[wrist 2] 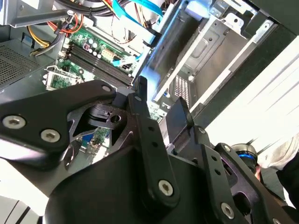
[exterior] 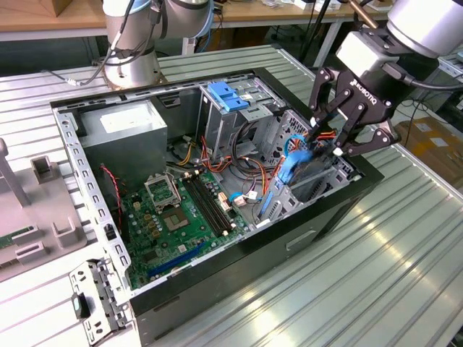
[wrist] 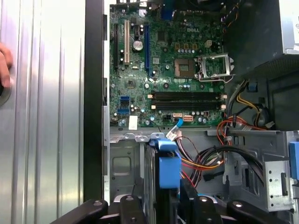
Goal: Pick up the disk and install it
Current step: 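Insert the disk into the insertion slot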
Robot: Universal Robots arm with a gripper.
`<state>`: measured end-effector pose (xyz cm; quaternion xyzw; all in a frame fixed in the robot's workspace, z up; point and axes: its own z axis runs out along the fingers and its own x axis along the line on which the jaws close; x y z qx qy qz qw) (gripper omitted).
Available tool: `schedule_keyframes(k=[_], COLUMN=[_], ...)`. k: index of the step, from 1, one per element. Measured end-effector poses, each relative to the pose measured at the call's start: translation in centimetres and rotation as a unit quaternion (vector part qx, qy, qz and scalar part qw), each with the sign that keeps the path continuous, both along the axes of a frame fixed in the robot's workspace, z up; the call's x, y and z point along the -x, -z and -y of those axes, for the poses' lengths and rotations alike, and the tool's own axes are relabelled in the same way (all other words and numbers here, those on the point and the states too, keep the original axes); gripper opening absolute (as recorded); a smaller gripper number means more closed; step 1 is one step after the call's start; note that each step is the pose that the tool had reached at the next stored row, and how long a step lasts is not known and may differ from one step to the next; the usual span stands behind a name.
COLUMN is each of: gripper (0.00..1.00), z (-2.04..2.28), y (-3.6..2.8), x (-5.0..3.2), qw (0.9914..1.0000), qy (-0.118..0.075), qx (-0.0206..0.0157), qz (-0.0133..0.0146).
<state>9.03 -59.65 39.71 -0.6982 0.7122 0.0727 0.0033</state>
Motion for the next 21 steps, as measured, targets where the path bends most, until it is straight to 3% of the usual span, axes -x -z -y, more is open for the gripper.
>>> schedule_keyframes(k=[5,11,21], gripper=[0.43,0.11,0.11], z=[0.0,0.0,0.0], y=[0.01,0.01,0.01], x=[0.0,0.0,0.0], qw=[1.0,1.0,1.0], qy=[0.0,0.0,0.0], qx=[-0.0004,-0.0007,-0.0021], qz=[0.0,0.0,0.0])
